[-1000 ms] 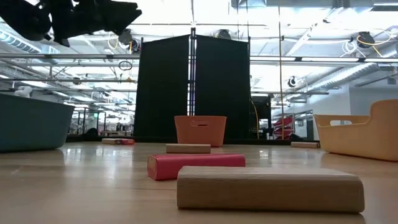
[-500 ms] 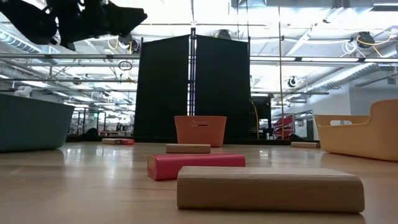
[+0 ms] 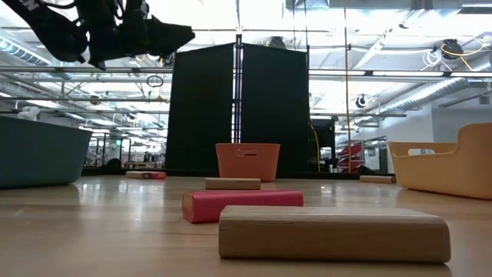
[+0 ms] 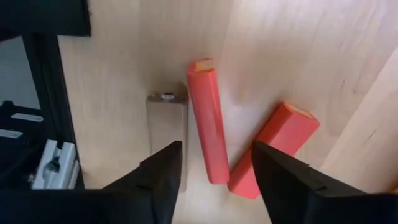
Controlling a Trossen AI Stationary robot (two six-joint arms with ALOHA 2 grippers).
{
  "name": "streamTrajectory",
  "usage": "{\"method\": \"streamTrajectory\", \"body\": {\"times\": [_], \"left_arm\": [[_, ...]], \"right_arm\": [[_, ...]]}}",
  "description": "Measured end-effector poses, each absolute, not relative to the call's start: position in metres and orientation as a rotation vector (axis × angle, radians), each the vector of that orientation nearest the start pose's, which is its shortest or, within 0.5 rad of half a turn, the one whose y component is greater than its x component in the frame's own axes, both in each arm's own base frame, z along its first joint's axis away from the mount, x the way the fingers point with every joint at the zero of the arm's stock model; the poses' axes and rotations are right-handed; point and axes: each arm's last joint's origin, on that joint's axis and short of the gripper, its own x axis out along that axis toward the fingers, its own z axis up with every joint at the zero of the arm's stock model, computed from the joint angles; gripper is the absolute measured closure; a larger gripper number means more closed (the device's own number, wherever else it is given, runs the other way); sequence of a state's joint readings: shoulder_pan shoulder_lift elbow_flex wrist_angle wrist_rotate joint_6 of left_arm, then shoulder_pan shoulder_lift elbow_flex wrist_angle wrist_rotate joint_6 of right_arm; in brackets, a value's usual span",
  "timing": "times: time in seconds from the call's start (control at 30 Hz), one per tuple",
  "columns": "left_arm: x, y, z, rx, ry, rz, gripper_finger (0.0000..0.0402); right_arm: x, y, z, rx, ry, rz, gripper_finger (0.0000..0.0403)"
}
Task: Sort blocks
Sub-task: Put the bottom right orange block into the orange bin
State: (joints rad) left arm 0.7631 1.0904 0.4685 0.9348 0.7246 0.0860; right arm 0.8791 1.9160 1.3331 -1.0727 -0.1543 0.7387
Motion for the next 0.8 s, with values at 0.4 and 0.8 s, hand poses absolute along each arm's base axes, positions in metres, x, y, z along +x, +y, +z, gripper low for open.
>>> {"method": "streamTrajectory", "body": {"times": [0.4, 0.8], "left_arm": [[0.171, 0.137, 0.272, 0.298, -0.23, 0.048, 0.0185], [0.171, 0.137, 0.272, 0.297, -0.23, 0.048, 0.0185]], "right_arm": [[0.212, 0.268, 0.171, -0.046, 1.716, 0.144, 0.0277], [0.2, 0.27, 0.16, -0.069, 1.691, 0.084, 0.0278]]}}
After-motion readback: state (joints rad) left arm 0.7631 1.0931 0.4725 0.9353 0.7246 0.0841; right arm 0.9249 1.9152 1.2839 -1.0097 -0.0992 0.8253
